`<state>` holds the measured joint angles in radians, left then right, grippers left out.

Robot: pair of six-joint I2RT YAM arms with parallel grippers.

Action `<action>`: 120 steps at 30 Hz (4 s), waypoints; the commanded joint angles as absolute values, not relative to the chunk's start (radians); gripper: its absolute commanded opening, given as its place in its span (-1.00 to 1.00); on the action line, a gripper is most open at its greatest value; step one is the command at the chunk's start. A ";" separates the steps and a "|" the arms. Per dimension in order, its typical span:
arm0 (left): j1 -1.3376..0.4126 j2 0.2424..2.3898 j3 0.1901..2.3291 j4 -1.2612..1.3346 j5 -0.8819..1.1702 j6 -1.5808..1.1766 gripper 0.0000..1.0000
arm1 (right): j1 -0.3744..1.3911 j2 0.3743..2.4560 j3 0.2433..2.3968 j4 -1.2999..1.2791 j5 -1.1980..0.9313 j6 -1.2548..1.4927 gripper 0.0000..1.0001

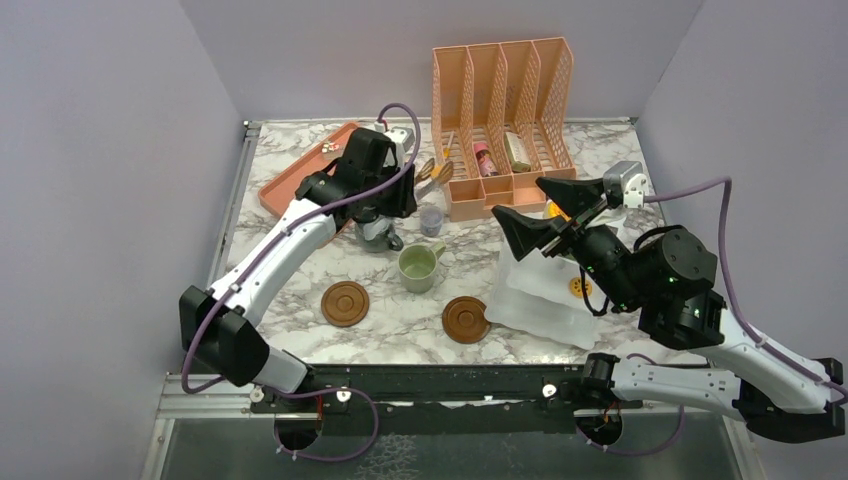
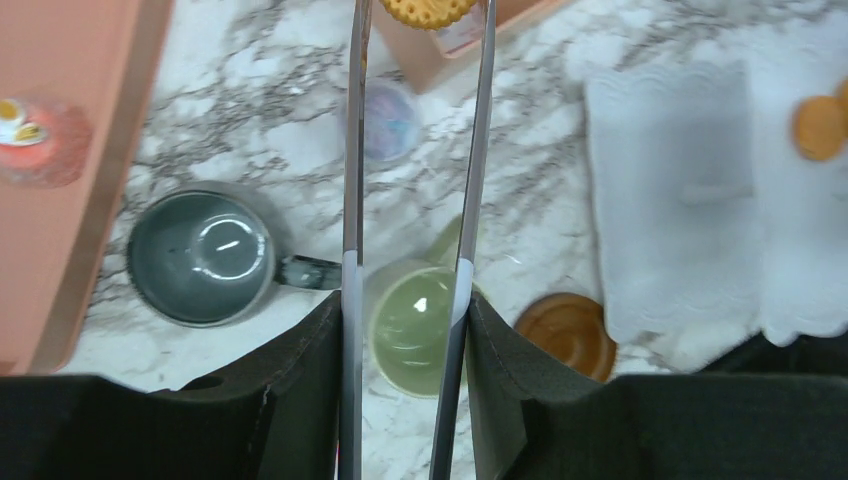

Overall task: Serve the afternoon tea
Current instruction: Pick up the desert from the tray, then place the desert on the desert table, then pick up the desert from the tray.

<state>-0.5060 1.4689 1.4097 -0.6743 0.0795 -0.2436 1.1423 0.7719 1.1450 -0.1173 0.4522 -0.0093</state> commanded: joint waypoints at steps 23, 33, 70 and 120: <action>-0.821 1.340 1.336 -0.603 0.360 -0.346 -0.27 | 1.141 0.809 1.215 -0.114 0.474 -0.034 0.91; -0.900 1.398 1.376 -0.578 0.370 -0.339 -0.27 | 1.141 0.809 1.203 -0.117 0.449 -0.007 0.90; -1.019 1.514 1.459 -0.575 0.336 -0.331 -0.04 | 1.141 0.789 1.177 -0.092 0.431 -0.003 0.89; -0.647 1.429 1.472 -0.745 -0.240 -0.285 -0.09 | 1.141 0.788 1.155 -0.079 0.409 -0.003 0.90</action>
